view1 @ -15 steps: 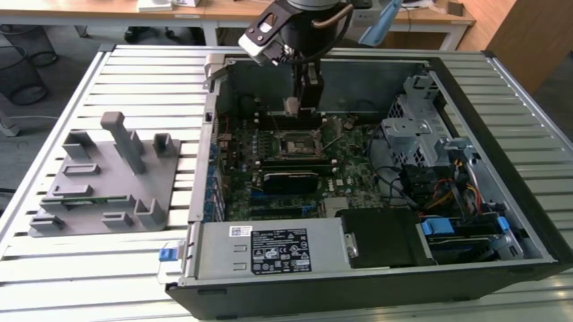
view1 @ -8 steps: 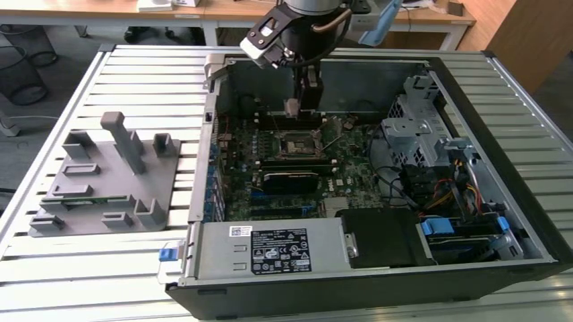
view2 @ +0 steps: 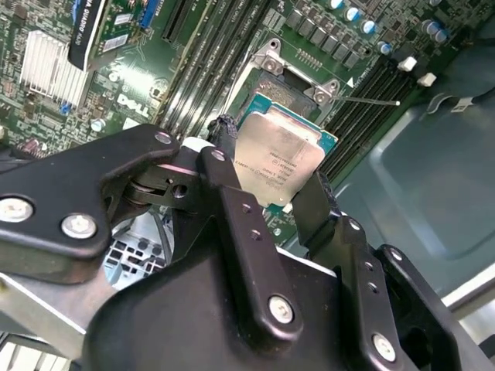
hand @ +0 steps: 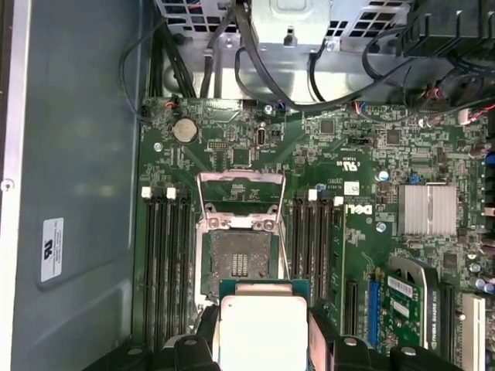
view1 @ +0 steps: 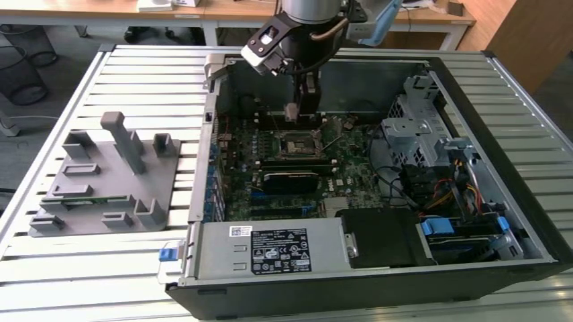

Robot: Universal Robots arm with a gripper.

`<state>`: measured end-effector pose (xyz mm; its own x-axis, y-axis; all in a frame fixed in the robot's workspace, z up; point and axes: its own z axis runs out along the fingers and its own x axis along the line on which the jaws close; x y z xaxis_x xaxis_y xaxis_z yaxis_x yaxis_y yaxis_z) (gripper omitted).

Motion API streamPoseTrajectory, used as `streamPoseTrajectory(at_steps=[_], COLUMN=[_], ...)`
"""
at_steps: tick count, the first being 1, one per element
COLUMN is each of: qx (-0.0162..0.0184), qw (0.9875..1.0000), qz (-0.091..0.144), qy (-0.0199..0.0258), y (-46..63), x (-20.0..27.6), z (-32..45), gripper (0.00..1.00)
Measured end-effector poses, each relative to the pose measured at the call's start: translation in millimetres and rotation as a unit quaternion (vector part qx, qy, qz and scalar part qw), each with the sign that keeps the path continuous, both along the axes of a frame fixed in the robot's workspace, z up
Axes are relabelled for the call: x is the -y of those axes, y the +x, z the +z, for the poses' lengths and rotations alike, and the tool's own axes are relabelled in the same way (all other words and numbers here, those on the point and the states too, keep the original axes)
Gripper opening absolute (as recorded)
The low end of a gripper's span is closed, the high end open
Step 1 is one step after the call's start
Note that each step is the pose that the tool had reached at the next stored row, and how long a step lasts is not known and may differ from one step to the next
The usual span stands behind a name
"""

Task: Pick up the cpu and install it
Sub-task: 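Place the cpu into insertion slot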

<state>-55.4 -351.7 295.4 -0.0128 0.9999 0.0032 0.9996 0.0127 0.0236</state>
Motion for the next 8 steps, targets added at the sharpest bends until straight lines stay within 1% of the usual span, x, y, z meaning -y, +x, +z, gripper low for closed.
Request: streamPoseTrajectory(at_steps=[3,8], qx=[0.0000,0.0000], qw=[1.0000,1.0000], qz=[0.001,0.004], qy=[-0.0001,0.0000], y=[0.0,0.2], x=[0.0,-1.7], z=[-3.5,-9.3], gripper=[0.54,0.54])
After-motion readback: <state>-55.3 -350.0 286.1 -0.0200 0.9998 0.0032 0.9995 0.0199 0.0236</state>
